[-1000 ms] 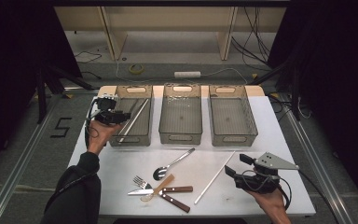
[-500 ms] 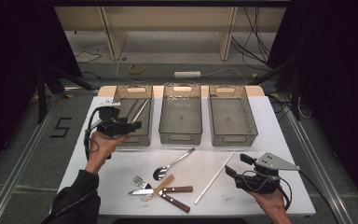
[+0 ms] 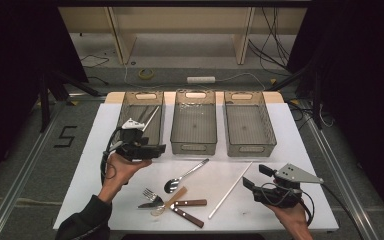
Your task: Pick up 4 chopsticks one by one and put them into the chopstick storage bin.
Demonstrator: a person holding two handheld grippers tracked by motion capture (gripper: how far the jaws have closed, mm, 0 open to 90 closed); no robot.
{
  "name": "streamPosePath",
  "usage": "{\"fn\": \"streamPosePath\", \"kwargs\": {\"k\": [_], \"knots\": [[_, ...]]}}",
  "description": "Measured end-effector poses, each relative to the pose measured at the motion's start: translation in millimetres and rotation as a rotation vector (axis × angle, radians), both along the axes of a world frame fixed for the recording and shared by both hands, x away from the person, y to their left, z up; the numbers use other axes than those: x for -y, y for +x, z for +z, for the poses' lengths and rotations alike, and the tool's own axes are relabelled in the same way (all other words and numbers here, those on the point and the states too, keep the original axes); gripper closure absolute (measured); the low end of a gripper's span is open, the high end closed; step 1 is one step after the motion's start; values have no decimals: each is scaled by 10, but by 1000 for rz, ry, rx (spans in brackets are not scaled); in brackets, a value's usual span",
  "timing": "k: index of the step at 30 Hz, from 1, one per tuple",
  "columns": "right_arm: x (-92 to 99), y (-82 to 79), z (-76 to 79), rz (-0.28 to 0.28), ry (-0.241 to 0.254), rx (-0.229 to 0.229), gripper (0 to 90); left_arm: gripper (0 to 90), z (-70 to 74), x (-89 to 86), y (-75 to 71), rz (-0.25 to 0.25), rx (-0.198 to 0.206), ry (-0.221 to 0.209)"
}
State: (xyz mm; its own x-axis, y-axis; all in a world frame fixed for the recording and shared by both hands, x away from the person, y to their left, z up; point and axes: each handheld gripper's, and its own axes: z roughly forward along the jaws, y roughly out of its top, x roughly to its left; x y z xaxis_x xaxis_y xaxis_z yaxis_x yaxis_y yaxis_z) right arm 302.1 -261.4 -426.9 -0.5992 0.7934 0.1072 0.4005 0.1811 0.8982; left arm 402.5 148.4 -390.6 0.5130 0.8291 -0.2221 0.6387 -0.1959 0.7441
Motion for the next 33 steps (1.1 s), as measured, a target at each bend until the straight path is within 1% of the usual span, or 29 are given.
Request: {"fn": "streamPosePath", "kwargs": {"k": [1, 2, 4, 8, 12, 17, 26, 30, 33], "knots": [[0, -1, 1, 0, 0, 1, 265, 250, -15, 25, -11, -2, -7, -11], [1, -1, 1, 1, 0, 1, 265, 246, -29, 52, -25, -8, -12, -12], [1, 1, 0, 0, 0, 1, 265, 241, -53, 118, -58, -24, -17, -3], [6, -3, 3, -1, 0, -1, 265, 237, -76, 232, -122, -49, -12, 19], [8, -3, 3, -1, -1, 0, 265, 237, -94, 331, -189, -67, -3, 30], [9, -3, 3, -3, -1, -1, 264, 232, -119, 451, -265, -94, -4, 44], [10, -6, 6, -5, -1, 1, 264, 211, -158, 672, -378, -161, -10, 62], [9, -4, 3, -1, -4, 1, 264, 201, -196, 772, -425, -197, -21, 66], [8, -3, 1, -1, -4, 1, 265, 199, -234, 846, -455, -213, -33, 73]]}}
